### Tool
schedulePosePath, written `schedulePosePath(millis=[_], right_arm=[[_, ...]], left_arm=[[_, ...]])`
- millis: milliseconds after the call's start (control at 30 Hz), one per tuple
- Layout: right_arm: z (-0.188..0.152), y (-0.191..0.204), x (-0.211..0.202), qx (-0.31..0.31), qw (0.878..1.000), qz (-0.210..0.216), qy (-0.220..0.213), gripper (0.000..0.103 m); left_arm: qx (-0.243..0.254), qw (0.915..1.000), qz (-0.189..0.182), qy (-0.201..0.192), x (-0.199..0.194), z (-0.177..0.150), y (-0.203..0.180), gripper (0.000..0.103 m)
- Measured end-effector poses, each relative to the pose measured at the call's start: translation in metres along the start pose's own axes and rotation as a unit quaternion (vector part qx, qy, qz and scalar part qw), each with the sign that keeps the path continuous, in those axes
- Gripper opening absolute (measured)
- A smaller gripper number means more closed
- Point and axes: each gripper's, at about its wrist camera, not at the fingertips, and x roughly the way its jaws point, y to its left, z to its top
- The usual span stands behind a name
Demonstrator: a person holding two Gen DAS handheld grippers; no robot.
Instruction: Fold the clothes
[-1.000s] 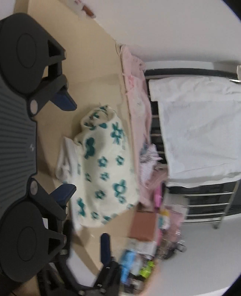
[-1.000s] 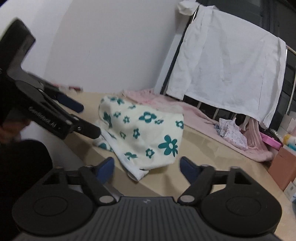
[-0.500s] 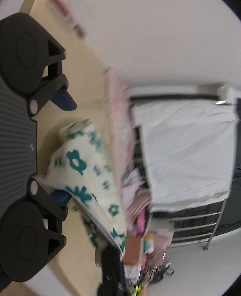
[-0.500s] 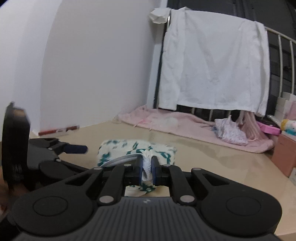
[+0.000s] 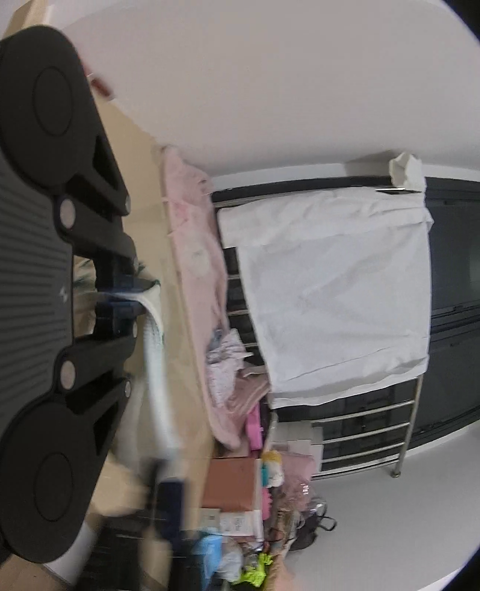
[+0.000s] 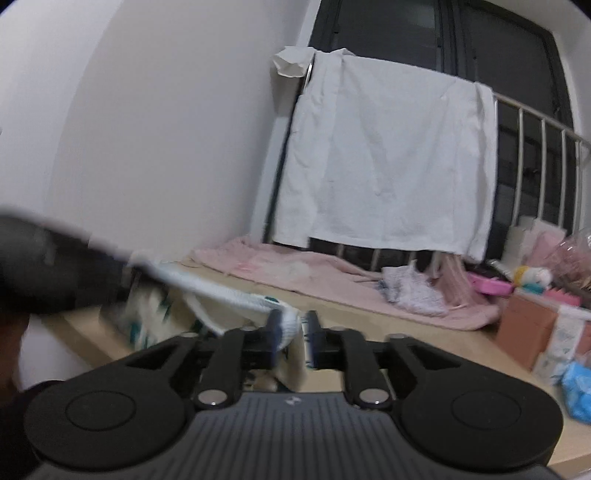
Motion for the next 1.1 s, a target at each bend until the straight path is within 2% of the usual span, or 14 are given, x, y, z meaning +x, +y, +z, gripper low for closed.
schedulePosePath(millis=[33,133,300,333,400,433,467,533,600,667,767,933,1033,1100], right_arm=[[-0.004,0.003,-0.001,-0.002,1.0,0.016,-0.008,0.062],[-0.018,0.024,-0.005,-0.054,0.997,0.056,-0.025,0.069],[-0.032,0.059,-0.005,-0.127,0.989,0.069,-0.038,0.08],[-0.035,0.067,-0.004,-0.141,0.986,0.073,-0.043,0.088],[-0.041,0.087,0.001,-0.194,0.977,0.069,-0.057,0.094],[-0.044,0.096,0.006,-0.216,0.973,0.054,-0.063,0.089],[-0.045,0.101,0.016,-0.232,0.97,0.018,-0.067,0.079],[-0.037,0.099,0.033,-0.222,0.973,-0.015,-0.068,0.001],[-0.011,0.08,0.04,-0.173,0.983,-0.002,-0.057,0.001],[0.027,0.054,0.031,-0.152,0.985,0.008,-0.076,0.001],[0.089,0.016,0.007,-0.124,0.986,0.037,-0.106,0.001],[0.183,-0.006,-0.045,-0.15,0.976,0.047,-0.15,0.001],[0.228,-0.019,-0.076,-0.16,0.972,0.053,-0.164,0.001],[0.251,-0.031,-0.079,-0.158,0.973,0.053,-0.157,0.001]], left_arm=[[0.002,1.0,-0.002,-0.002,-0.002,0.01,0.003,0.003],[0.023,0.9997,-0.005,-0.002,-0.008,0.029,0.006,0.003],[0.047,0.9989,0.005,-0.001,-0.016,0.042,0.005,0.003],[0.044,0.999,0.004,-0.003,-0.018,0.044,0.006,0.003],[0.044,0.999,0.001,-0.011,-0.023,0.046,0.011,0.003],[0.049,0.9987,0.003,-0.014,-0.025,0.048,0.013,0.003],[0.055,0.9983,0.005,-0.018,-0.027,0.05,0.015,0.003],[0.066,0.9975,0.008,-0.024,-0.032,0.054,0.019,0.003],[0.099,0.9942,0.02,-0.037,-0.039,0.062,0.027,0.003],[0.124,0.9903,0.032,-0.054,-0.048,0.074,0.039,0.003],[0.147,0.9852,0.025,-0.085,-0.063,0.097,0.06,0.004],[0.203,0.9654,0.009,-0.163,-0.099,0.137,0.061,0.004],[0.197,0.9599,-0.018,-0.199,-0.117,0.178,0.071,0.006],[0.192,0.9572,-0.025,-0.215,-0.115,0.205,0.075,0.008]])
